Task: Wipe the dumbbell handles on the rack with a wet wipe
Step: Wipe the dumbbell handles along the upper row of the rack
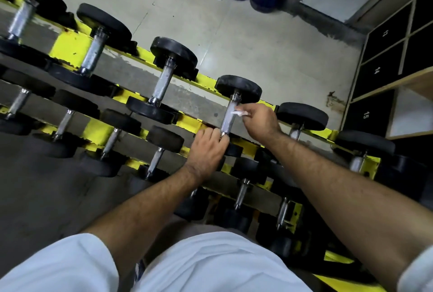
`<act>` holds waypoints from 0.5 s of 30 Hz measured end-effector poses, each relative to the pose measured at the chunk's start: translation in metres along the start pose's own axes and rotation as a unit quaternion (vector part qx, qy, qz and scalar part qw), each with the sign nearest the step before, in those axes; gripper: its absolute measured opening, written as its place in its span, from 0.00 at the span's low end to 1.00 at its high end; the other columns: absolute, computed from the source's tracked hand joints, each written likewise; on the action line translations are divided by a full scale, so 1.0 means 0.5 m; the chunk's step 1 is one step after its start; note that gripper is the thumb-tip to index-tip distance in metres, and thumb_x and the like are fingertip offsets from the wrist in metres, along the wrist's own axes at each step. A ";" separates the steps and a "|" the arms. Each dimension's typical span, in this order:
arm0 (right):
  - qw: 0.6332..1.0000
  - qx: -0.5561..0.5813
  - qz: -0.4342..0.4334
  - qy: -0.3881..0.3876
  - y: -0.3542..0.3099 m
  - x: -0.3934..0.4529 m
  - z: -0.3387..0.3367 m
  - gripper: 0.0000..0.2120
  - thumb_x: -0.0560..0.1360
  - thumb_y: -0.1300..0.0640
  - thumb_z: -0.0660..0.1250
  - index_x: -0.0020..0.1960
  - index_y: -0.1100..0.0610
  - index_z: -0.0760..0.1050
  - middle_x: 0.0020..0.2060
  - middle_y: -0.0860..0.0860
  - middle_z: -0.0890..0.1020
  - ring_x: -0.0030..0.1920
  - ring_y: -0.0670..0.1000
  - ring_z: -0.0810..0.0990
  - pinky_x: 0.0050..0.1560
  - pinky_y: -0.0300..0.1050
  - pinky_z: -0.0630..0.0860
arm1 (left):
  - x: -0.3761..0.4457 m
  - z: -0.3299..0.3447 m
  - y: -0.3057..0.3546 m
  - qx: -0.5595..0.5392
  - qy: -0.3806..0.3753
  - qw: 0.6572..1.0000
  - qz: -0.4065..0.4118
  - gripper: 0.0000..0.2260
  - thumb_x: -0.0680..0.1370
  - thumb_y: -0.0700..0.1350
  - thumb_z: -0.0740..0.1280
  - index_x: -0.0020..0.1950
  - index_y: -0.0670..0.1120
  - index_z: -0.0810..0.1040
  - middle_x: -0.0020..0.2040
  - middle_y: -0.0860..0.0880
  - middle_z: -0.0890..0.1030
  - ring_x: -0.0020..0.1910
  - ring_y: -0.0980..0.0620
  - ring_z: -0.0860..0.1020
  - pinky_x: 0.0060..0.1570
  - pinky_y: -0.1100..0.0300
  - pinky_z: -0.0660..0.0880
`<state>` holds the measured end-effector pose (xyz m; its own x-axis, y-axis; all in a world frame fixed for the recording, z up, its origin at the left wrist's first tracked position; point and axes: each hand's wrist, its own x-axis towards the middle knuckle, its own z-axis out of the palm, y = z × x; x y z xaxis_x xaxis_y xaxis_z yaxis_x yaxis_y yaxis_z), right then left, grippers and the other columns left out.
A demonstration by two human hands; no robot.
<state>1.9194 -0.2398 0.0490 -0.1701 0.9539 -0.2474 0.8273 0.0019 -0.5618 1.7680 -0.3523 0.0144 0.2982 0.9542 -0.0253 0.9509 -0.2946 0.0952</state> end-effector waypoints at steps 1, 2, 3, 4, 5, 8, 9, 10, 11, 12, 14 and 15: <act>0.999 -0.038 -0.020 -0.009 -0.004 -0.007 0.000 0.17 0.75 0.64 0.65 0.57 0.48 0.84 0.55 0.47 0.85 0.54 0.51 0.82 0.54 0.45 0.79 | -0.002 -0.006 0.011 0.012 -0.014 1.000 0.000 0.13 0.67 0.39 0.67 0.51 0.45 0.73 0.43 0.45 0.70 0.42 0.45 0.69 0.43 0.50 0.65; 0.998 -0.055 -0.035 -0.011 -0.008 -0.014 0.001 0.18 0.75 0.64 0.65 0.57 0.48 0.84 0.56 0.46 0.85 0.55 0.51 0.82 0.55 0.45 0.79 | -0.004 -0.013 0.015 0.023 -0.021 1.000 0.002 0.13 0.67 0.39 0.66 0.51 0.46 0.72 0.43 0.45 0.70 0.42 0.44 0.69 0.43 0.50 0.65; 0.997 -0.059 -0.048 -0.007 -0.010 -0.019 0.002 0.18 0.75 0.65 0.65 0.57 0.48 0.84 0.57 0.46 0.85 0.55 0.51 0.82 0.57 0.44 0.78 | -0.005 -0.018 0.012 0.038 -0.024 0.999 0.004 0.12 0.67 0.40 0.66 0.50 0.46 0.72 0.43 0.45 0.71 0.42 0.44 0.69 0.43 0.50 0.66; 0.997 -0.057 -0.061 0.000 -0.011 -0.024 0.001 0.17 0.75 0.64 0.66 0.58 0.48 0.84 0.57 0.47 0.84 0.56 0.51 0.82 0.58 0.44 0.78 | -0.006 -0.022 0.009 0.050 -0.025 0.998 0.006 0.12 0.68 0.39 0.66 0.50 0.46 0.72 0.43 0.45 0.71 0.42 0.44 0.69 0.43 0.50 0.66; 0.996 -0.050 -0.076 0.009 -0.010 -0.026 -0.001 0.16 0.76 0.64 0.67 0.59 0.49 0.83 0.58 0.47 0.84 0.56 0.51 0.82 0.59 0.44 0.77 | -0.005 -0.024 0.006 0.054 -0.022 0.998 0.012 0.12 0.67 0.39 0.67 0.49 0.46 0.71 0.43 0.44 0.71 0.42 0.44 0.69 0.43 0.50 0.66; 0.991 -0.033 -0.123 0.036 -0.005 -0.028 -0.001 0.16 0.76 0.63 0.67 0.61 0.50 0.83 0.58 0.48 0.84 0.55 0.53 0.83 0.58 0.46 0.78 | -0.001 -0.029 0.002 0.070 -0.019 0.997 0.022 0.09 0.68 0.38 0.67 0.46 0.45 0.71 0.41 0.44 0.71 0.41 0.44 0.69 0.42 0.50 0.66; 0.990 -0.033 -0.129 0.043 -0.004 -0.027 -0.001 0.16 0.76 0.62 0.68 0.61 0.50 0.82 0.57 0.49 0.85 0.55 0.54 0.83 0.57 0.47 0.79 | 0.001 -0.031 0.008 0.076 -0.023 0.996 0.026 0.08 0.69 0.38 0.66 0.45 0.45 0.71 0.41 0.44 0.71 0.41 0.44 0.69 0.42 0.50 0.66; 0.990 -0.034 -0.129 0.050 -0.003 -0.024 -0.001 0.16 0.76 0.61 0.67 0.62 0.50 0.82 0.56 0.50 0.85 0.54 0.55 0.83 0.55 0.48 0.79 | 0.004 -0.032 0.014 0.080 -0.027 0.996 0.031 0.07 0.70 0.38 0.65 0.45 0.45 0.70 0.41 0.44 0.71 0.41 0.44 0.69 0.42 0.50 0.66; 0.990 -0.036 -0.124 0.052 -0.001 -0.021 0.002 0.16 0.76 0.60 0.67 0.62 0.49 0.81 0.56 0.50 0.85 0.53 0.55 0.83 0.54 0.49 0.80 | 0.005 -0.032 0.019 0.082 -0.031 0.996 0.033 0.07 0.70 0.38 0.64 0.46 0.45 0.70 0.41 0.44 0.71 0.41 0.44 0.69 0.43 0.50 0.67; 0.991 -0.036 -0.116 0.050 0.000 -0.020 0.005 0.16 0.77 0.59 0.67 0.63 0.48 0.81 0.55 0.50 0.85 0.53 0.54 0.83 0.53 0.49 0.80 | 0.003 -0.033 0.023 0.081 -0.036 0.996 0.032 0.07 0.70 0.38 0.63 0.46 0.45 0.70 0.42 0.44 0.71 0.41 0.44 0.69 0.43 0.50 0.67; 0.993 -0.034 -0.107 0.044 -0.001 -0.020 0.010 0.16 0.77 0.58 0.67 0.63 0.48 0.80 0.55 0.50 0.85 0.52 0.54 0.83 0.53 0.50 0.81 | -0.001 -0.033 0.022 0.078 -0.030 0.996 0.032 0.06 0.71 0.37 0.63 0.47 0.44 0.70 0.42 0.44 0.71 0.41 0.44 0.69 0.44 0.49 0.68; 0.993 -0.033 -0.107 0.041 -0.001 -0.020 0.012 0.16 0.77 0.57 0.66 0.63 0.48 0.80 0.55 0.50 0.85 0.52 0.54 0.83 0.52 0.50 0.81 | -0.003 -0.031 0.021 0.077 -0.026 0.996 0.033 0.06 0.72 0.37 0.63 0.47 0.44 0.71 0.42 0.44 0.71 0.41 0.44 0.69 0.44 0.49 0.68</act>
<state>1.9174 -0.2513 0.0472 -0.3040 0.9508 -0.0600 0.8102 0.2248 -0.5414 1.7761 -0.3558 0.0309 0.3610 0.9294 -0.0765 0.9293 -0.3654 -0.0544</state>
